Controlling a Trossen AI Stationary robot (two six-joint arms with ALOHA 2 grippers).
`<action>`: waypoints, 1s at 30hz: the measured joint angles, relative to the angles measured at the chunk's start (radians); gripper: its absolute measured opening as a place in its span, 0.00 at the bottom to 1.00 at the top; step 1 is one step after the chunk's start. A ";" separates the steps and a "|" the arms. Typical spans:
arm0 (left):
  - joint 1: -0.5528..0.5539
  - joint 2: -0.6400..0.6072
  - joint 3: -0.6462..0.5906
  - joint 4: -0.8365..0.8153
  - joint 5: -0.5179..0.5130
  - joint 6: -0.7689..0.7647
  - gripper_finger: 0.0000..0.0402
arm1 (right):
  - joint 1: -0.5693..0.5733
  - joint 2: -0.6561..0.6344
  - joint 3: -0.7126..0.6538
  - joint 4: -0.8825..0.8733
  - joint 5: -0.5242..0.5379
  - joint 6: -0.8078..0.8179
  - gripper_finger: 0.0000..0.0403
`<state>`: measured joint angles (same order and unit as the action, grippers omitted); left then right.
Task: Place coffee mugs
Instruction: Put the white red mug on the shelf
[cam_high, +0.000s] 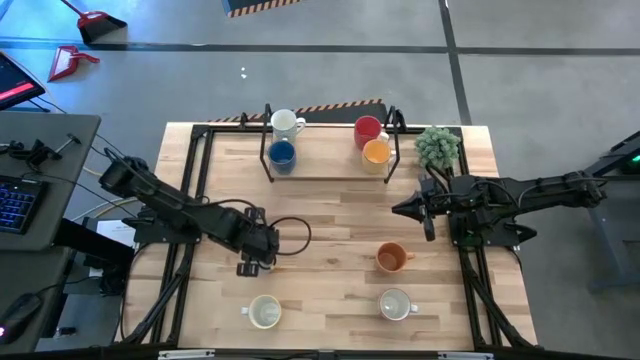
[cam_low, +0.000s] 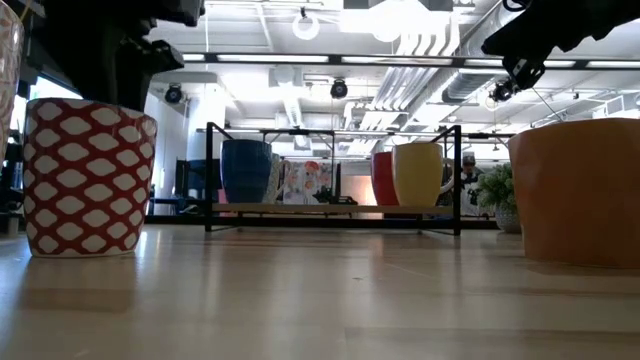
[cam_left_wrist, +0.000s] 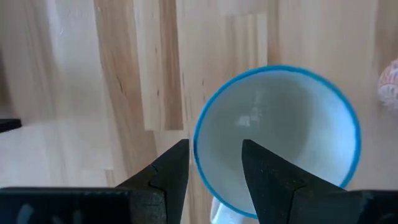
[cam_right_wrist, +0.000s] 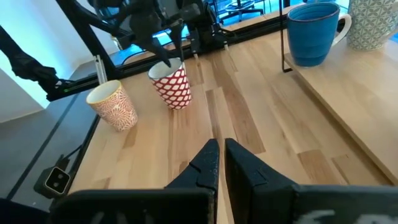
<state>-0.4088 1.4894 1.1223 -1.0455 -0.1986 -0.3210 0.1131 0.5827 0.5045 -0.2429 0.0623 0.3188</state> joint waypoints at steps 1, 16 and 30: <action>0.005 -0.001 -0.005 0.001 0.000 0.000 0.34 | 0.000 0.000 0.000 -0.001 -0.004 0.007 0.01; 0.066 -0.001 -0.097 0.084 0.024 0.045 0.34 | 0.001 0.000 0.000 -0.001 -0.014 0.016 0.01; 0.100 -0.001 -0.134 0.180 0.082 0.089 0.33 | 0.001 0.000 0.000 -0.012 -0.014 0.009 0.01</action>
<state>-0.3090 1.4887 0.9882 -0.8652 -0.1163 -0.2321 0.1139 0.5827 0.5045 -0.2550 0.0479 0.3279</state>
